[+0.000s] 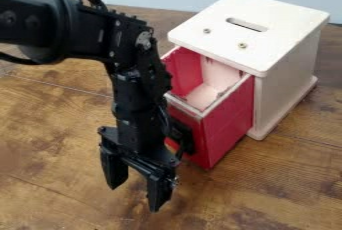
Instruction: Close the drawer
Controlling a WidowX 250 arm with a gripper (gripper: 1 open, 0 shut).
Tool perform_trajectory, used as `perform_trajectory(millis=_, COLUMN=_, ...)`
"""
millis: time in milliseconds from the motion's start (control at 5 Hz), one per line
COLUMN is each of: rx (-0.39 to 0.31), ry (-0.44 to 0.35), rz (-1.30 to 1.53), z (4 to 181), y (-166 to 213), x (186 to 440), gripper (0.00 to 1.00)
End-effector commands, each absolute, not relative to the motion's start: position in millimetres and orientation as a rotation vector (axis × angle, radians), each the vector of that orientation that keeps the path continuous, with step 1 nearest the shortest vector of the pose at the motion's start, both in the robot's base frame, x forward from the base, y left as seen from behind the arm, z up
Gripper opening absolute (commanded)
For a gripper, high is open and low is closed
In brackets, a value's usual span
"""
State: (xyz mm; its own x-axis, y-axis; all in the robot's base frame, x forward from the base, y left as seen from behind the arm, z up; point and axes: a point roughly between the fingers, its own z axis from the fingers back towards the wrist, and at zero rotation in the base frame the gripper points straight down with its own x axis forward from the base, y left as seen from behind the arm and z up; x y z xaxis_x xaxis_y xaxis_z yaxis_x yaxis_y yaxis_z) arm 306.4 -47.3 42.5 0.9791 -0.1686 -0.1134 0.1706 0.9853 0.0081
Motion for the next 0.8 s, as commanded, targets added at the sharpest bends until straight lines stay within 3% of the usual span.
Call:
perform_trajectory(millis=0, rx=0.012, ry=-0.058, rz=-0.057, z=72.2, y=-31.1, x=347.3, gripper=1.0)
perform_trajectory(millis=600, rx=0.004, ry=-0.056, rz=-0.048, z=75.9, y=-27.0, x=355.3, gripper=1.0)
